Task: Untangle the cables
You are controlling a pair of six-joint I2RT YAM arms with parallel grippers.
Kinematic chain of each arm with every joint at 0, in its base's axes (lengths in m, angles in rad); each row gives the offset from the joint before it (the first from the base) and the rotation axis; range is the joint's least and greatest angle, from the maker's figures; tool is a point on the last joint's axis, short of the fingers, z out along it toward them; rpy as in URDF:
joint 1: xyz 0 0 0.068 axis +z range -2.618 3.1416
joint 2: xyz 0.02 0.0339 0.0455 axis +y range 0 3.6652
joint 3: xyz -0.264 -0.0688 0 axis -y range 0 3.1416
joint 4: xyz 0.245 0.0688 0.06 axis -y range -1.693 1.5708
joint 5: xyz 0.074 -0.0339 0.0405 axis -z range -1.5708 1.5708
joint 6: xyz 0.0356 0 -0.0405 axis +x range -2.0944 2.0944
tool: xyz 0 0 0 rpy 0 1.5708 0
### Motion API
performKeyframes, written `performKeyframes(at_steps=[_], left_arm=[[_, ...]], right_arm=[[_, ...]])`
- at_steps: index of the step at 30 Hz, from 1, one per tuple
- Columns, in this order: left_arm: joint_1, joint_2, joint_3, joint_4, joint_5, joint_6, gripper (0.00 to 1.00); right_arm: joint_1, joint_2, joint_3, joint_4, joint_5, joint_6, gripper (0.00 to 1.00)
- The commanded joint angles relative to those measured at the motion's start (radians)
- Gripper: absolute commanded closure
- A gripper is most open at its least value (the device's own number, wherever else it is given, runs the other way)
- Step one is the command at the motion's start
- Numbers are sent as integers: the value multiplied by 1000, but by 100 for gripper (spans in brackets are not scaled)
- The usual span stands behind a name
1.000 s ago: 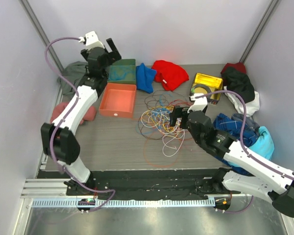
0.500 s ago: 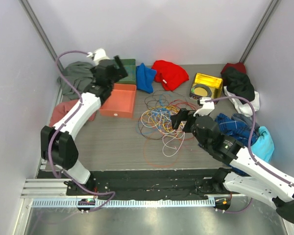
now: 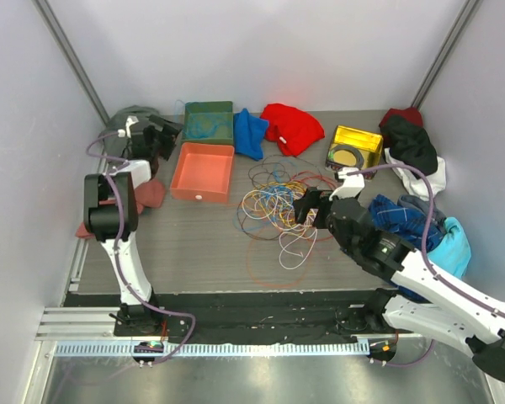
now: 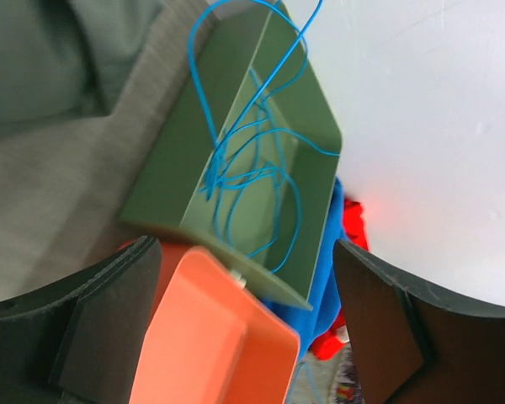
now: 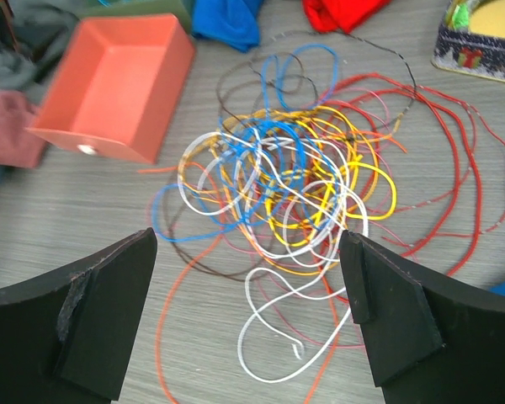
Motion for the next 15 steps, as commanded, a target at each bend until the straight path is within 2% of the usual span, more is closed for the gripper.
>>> performKeyframes(at_steps=[1, 8, 15], left_arm=[[21, 107, 126, 238, 114, -137, 13], [41, 270, 277, 239, 105, -151, 19], [44, 344, 398, 165, 91, -99, 31]], right_arm=[[-2, 62, 38, 13, 54, -37, 1], [-5, 169, 73, 32, 83, -77, 0], [-14, 246, 108, 60, 85, -103, 0]])
